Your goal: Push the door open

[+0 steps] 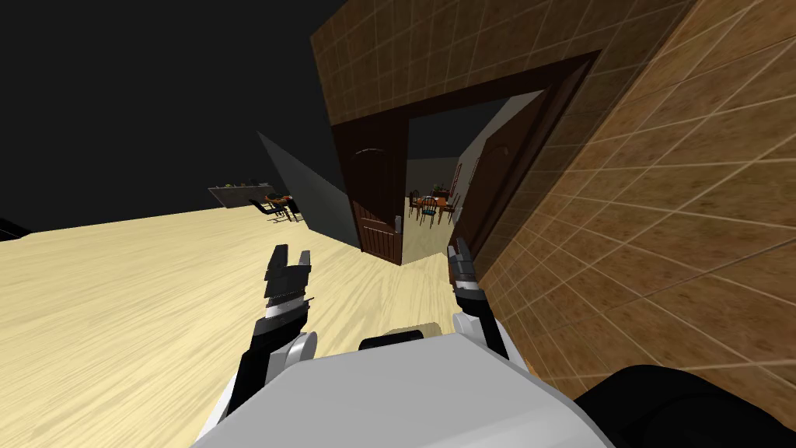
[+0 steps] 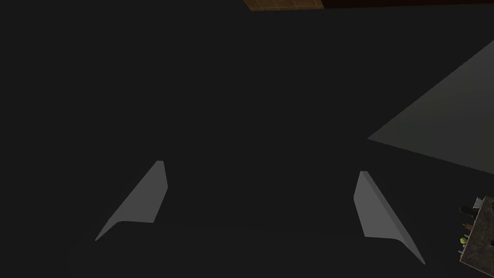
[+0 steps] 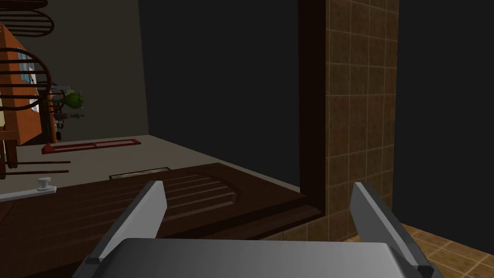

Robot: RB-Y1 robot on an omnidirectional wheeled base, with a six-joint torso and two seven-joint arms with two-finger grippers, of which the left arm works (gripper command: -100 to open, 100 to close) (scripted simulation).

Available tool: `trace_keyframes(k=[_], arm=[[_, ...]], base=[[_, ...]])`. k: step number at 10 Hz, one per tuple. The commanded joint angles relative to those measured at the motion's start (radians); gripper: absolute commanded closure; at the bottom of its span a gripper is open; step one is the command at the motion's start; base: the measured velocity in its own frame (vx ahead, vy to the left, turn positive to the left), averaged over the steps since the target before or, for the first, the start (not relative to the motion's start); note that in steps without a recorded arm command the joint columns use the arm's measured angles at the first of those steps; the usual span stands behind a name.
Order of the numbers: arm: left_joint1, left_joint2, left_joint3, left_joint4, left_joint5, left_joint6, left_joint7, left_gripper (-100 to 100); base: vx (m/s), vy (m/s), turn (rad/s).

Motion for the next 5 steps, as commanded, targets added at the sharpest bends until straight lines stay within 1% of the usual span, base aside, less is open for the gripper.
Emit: trace_keyframes(k=[1,5], arm=[[-0.019,0.007,-0.002,0.030,0.000,0.001,0.003,-100],[-0.064,0.021,-0.008,0.100,-0.001,0.002,0.010,-100]], base=[[0.124,-0.007,-0.028],[0.034,0.007,-0.036]])
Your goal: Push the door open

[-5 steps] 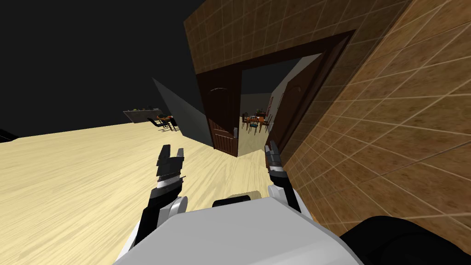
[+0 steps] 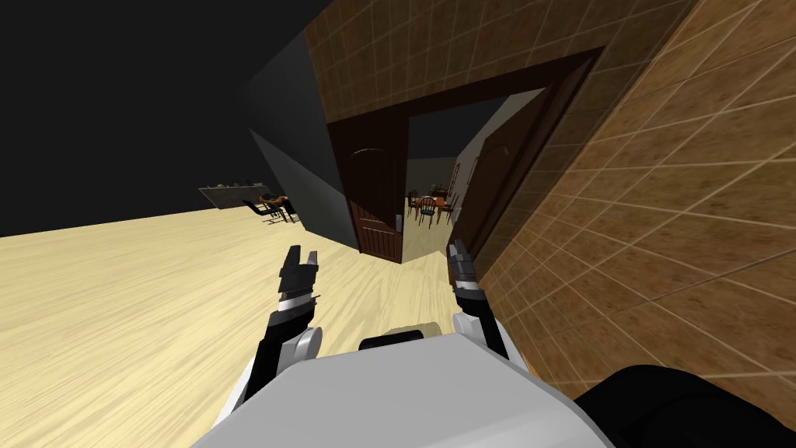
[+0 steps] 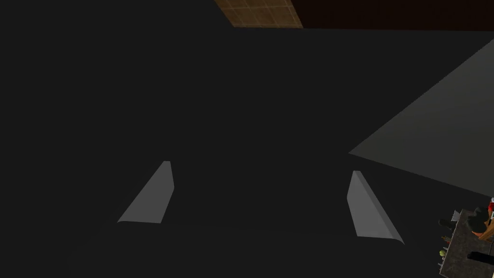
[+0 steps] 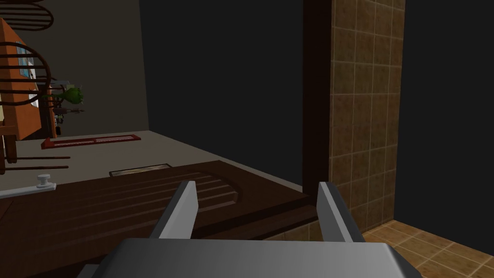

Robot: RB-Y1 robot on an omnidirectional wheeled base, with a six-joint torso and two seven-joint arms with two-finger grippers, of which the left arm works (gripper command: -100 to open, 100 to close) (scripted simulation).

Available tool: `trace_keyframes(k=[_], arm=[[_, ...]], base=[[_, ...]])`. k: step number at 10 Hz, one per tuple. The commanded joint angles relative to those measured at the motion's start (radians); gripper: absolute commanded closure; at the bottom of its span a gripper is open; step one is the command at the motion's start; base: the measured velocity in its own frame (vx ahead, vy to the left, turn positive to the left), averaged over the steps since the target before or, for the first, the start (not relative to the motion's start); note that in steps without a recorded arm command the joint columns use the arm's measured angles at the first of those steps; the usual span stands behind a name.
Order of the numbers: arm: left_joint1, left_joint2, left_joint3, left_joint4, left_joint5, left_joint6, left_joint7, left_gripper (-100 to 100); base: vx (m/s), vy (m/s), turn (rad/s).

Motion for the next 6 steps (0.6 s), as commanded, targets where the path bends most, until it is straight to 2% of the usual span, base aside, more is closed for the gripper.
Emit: trace_keyframes(k=[1,6], arm=[[-0.027,0.005,-0.004,0.036,-0.001,0.004,0.002,-100],[-0.116,0.025,-0.015,0.175,-0.003,0.007,0.016,-100]], base=[[0.053,0.010,-0.041],[0.081,0.007,-0.048]])
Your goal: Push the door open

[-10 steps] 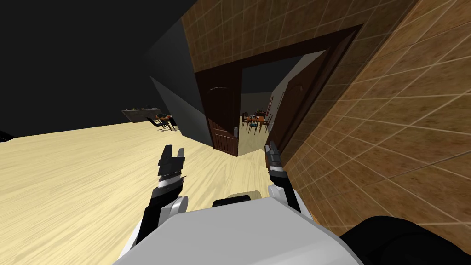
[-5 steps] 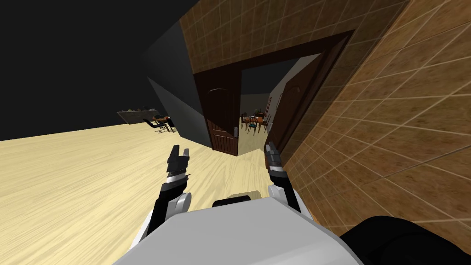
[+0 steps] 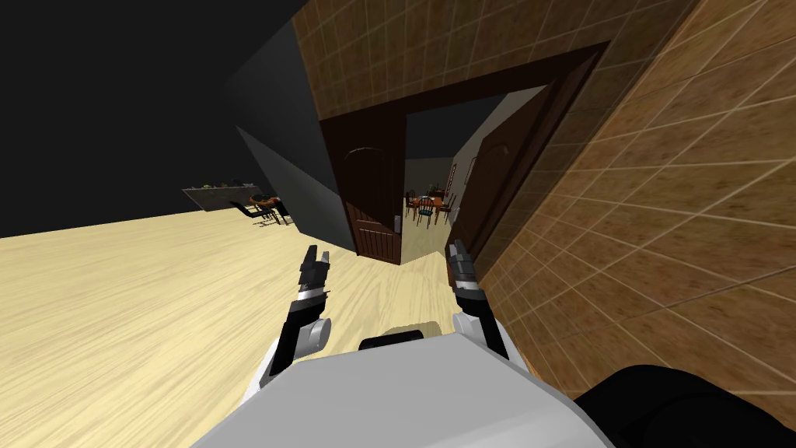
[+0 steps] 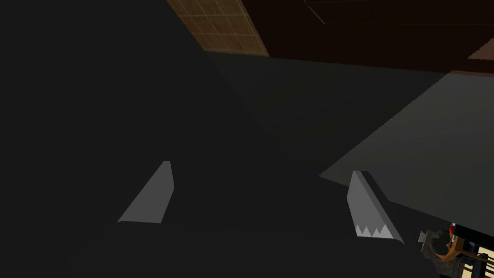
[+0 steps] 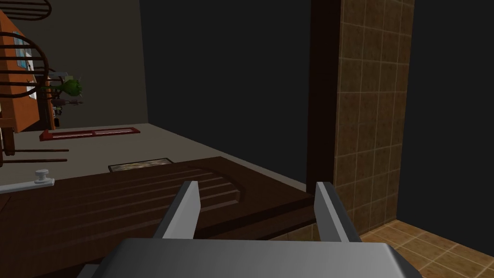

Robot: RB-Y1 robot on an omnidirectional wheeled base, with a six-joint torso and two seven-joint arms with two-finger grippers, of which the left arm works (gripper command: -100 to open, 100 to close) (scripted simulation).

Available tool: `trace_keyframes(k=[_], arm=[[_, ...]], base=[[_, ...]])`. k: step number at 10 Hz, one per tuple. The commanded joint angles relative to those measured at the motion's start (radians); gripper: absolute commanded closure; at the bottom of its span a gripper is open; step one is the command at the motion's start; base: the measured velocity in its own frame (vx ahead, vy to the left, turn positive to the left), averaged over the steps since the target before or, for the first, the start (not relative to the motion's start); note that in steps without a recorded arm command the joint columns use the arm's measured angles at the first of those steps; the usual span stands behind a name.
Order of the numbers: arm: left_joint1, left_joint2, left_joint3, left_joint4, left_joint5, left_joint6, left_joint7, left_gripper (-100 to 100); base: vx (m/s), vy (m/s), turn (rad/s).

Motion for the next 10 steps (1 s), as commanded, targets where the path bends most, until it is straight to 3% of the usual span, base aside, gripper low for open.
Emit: trace_keyframes(k=[1,4,5,8,9,10], arm=[[-0.033,0.007,-0.004,0.050,0.000,0.003,0.006,-100],[-0.100,0.018,-0.012,0.146,-0.001,0.005,0.016,-100],[-0.100,0.018,-0.012,0.155,-0.001,0.005,0.016,-100],[-0.174,0.027,-0.021,0.257,-0.002,0.007,0.028,-100],[-0.174,0.027,-0.021,0.271,-0.002,0.007,0.028,-100],[-0.200,0.029,-0.025,0.306,-0.003,0.008,0.032,-100]], base=[[0.090,0.011,-0.053],[0.093,0.016,-0.064],[0.059,0.012,-0.016],[0.071,0.009,-0.059],[0.063,0.017,-0.027],[0.055,0.014,-0.046]])
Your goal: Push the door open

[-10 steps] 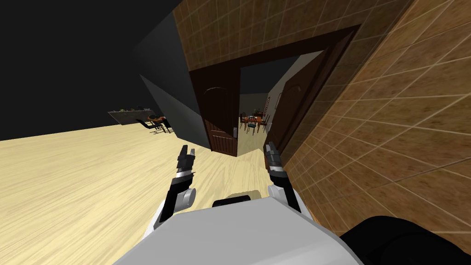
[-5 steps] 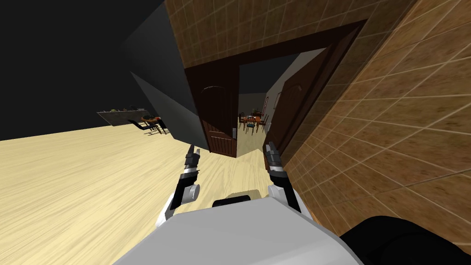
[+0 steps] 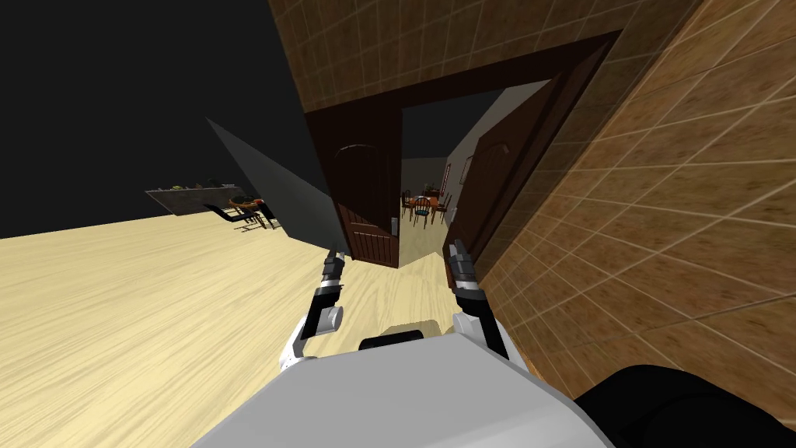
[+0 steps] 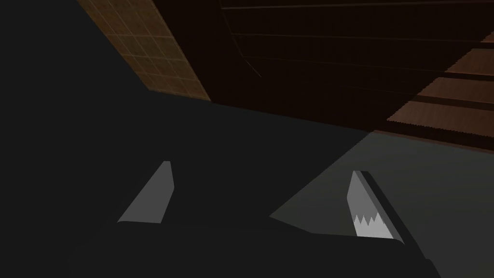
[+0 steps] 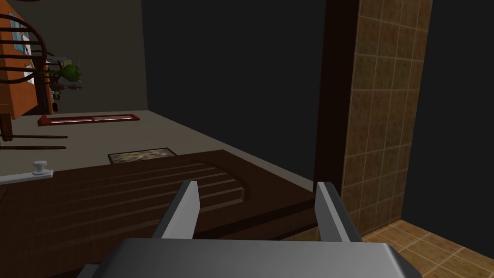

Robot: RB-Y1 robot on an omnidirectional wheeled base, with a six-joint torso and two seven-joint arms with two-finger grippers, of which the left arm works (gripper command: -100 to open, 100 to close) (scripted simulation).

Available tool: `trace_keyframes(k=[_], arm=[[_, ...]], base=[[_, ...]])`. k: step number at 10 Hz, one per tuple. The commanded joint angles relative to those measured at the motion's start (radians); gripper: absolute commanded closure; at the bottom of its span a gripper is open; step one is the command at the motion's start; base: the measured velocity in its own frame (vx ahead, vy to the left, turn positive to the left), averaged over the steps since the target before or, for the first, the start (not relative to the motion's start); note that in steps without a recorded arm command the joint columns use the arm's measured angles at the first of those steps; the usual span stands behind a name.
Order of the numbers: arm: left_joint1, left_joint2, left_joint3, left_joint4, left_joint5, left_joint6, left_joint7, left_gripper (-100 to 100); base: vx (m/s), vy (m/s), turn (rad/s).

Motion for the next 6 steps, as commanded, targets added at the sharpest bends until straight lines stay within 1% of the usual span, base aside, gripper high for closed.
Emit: trace_keyframes(k=[1,2,3,4,5,6], arm=[[-0.041,0.003,-0.004,0.050,0.000,0.002,0.007,-100],[-0.041,0.003,-0.004,0.067,0.000,0.002,0.007,-100],[-0.067,0.005,-0.008,0.108,-0.001,0.002,0.011,-100],[-0.093,0.007,-0.011,0.139,-0.001,0.003,0.015,-100],[-0.093,0.007,-0.011,0.149,-0.001,0.003,0.015,-100],[-0.120,0.008,-0.014,0.185,-0.002,0.004,0.019,-100]], base=[[0.078,0.008,-0.076],[0.060,0.007,-0.025],[0.055,0.016,-0.039],[0.072,0.019,-0.082],[0.059,0.016,-0.026],[0.066,0.006,-0.039]])
